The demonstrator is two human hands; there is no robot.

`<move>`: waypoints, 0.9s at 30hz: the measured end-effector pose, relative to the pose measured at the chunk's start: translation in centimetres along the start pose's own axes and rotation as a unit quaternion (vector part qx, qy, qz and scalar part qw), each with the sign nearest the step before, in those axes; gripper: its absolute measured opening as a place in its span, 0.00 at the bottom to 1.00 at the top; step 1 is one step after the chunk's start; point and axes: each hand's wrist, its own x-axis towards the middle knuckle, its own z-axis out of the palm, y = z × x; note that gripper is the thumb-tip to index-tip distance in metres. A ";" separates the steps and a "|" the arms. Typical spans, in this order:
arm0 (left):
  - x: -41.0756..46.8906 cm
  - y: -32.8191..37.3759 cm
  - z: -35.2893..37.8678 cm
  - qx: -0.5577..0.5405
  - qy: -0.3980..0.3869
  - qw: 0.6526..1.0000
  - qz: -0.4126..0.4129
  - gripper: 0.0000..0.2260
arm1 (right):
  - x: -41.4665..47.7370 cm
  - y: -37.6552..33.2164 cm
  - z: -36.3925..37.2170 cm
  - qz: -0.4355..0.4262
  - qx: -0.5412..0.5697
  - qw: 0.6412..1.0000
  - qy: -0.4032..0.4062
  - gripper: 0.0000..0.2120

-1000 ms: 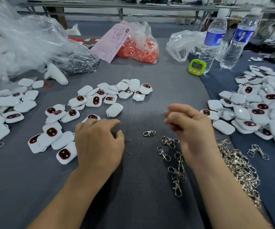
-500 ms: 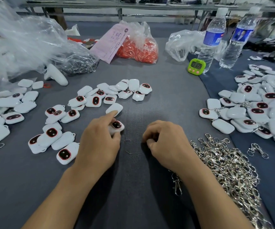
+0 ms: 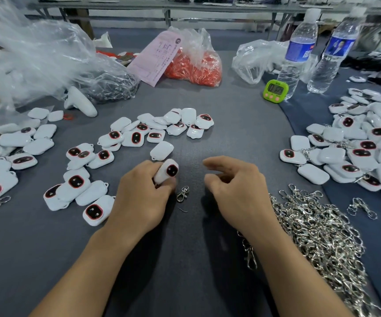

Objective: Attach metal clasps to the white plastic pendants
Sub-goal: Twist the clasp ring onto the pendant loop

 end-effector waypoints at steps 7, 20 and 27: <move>-1.8 1.8 0.2 -0.137 -0.057 0.984 0.103 0.18 | -0.8 -0.7 1.0 -0.059 0.033 0.998 0.001 0.11; -1.0 1.4 -0.1 0.022 -0.048 0.998 0.019 0.07 | 0.5 0.4 0.6 0.037 0.179 0.980 0.076 0.05; -1.0 1.7 0.2 -0.127 0.022 0.991 -0.040 0.04 | 0.6 0.1 0.0 0.107 0.344 0.933 -0.019 0.09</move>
